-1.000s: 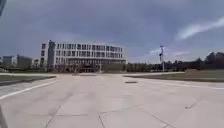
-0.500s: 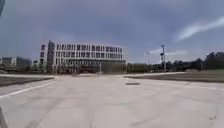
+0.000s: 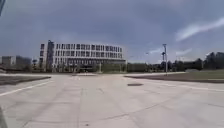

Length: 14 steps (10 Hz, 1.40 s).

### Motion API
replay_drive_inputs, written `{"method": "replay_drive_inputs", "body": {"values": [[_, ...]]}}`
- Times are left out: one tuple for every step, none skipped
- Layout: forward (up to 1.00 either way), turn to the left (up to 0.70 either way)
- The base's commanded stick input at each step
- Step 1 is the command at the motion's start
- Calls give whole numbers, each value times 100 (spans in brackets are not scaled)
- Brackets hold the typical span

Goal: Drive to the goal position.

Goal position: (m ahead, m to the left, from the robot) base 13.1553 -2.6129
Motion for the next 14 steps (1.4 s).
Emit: {"method": "replay_drive_inputs", "body": {"values": [[100, 0], [100, 0], [100, 0], [100, 0], [100, 0], [100, 0], [100, 0], [100, 1], [100, 2], [100, 2], [100, 2], [100, 2], [100, 4], [100, 12]]}}
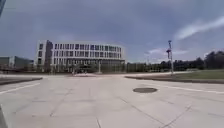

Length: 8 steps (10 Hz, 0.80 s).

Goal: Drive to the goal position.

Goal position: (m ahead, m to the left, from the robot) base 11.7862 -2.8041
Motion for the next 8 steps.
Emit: {"method": "replay_drive_inputs", "body": {"values": [[100, 26], [100, 12], [100, 2], [100, 0], [100, 0], [100, 0], [100, 0], [100, 0]]}}
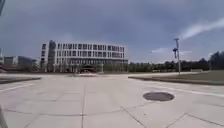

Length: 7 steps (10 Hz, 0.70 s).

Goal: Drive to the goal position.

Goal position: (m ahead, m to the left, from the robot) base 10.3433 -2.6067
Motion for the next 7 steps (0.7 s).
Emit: {"method": "replay_drive_inputs", "body": {"values": [[100, 0], [100, 0], [100, 0], [100, 0], [100, -1], [100, -22], [100, -31]]}}
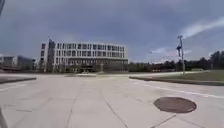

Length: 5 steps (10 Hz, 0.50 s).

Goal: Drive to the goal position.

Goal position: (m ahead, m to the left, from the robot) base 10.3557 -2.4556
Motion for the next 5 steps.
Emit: {"method": "replay_drive_inputs", "body": {"values": [[100, 0], [100, 0], [100, 0], [100, 0], [100, 0]]}}
